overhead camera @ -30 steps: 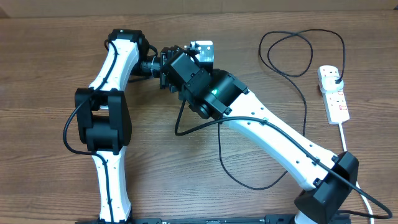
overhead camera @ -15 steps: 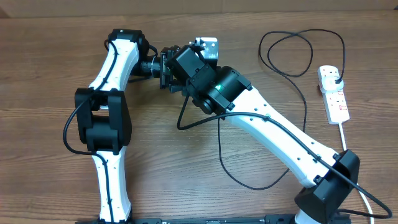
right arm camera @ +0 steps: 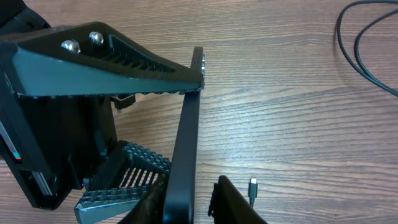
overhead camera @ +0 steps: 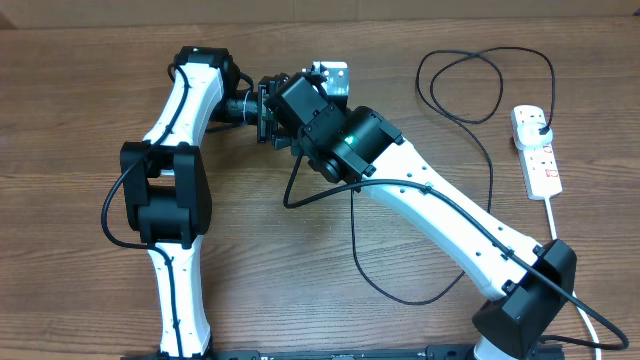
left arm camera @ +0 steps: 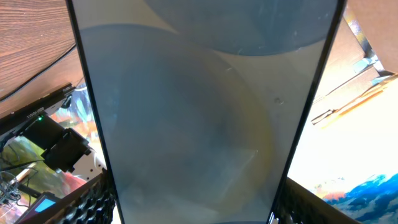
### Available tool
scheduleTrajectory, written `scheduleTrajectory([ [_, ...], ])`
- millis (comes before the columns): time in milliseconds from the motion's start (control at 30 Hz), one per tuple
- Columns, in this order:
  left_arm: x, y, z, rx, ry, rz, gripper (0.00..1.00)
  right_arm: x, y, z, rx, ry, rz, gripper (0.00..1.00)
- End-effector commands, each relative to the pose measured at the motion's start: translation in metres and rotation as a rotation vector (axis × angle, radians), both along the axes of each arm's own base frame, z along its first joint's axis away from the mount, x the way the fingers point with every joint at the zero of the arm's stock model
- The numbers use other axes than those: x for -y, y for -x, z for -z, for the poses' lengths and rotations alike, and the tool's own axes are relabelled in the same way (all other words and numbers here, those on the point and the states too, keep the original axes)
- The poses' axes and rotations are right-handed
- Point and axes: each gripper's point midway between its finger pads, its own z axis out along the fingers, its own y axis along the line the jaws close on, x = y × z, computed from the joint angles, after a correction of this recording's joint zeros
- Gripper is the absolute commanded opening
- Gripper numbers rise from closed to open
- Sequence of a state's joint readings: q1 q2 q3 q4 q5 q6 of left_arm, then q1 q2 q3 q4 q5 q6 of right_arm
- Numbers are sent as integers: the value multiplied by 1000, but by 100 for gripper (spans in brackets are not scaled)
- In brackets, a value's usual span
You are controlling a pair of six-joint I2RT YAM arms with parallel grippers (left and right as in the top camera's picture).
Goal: Plug charger to phone and switch on socket
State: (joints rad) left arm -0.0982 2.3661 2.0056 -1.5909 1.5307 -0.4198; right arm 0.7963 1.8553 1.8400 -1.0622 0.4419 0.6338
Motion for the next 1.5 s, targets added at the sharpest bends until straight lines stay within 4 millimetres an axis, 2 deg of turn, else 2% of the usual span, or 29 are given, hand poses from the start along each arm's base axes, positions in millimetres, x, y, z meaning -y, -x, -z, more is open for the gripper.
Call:
scheduleTrajectory([
  [0,1,-5,-15,11,49,-19,75,-3,-4,-8,20,-19,5,18],
  [300,1,-5,-15,11,49,-19,76,-3,-4,-8,20,-19,5,4],
  [533,1,-5,-15,12,49,-18,79,-3,-4,-8,20,-21,6,4],
  [700,1,-5,-15,13,48,-18,92,-2,-7,-10,22,-80,75,4],
  [733,1,-6,-14,17,46,-17,100,-3,-10,-12,31,-119,114,4],
  [800,1,-7,-13,36,46,-15,100,-1,-14,-16,46,-185,196,4],
  [1033,1,-6,-7,58,12,-2,100,22,-24,-29,66,-561,681,4],
  [1167,1,-8,-6,22,8,-3,97,28,-26,-30,52,-724,869,4],
  [1300,1,-11,-5,24,5,-5,95,28,-27,-30,43,-806,958,4],
  [1467,2,-15,-4,16,3,-7,95,29,-25,-32,43,-806,957,4],
])
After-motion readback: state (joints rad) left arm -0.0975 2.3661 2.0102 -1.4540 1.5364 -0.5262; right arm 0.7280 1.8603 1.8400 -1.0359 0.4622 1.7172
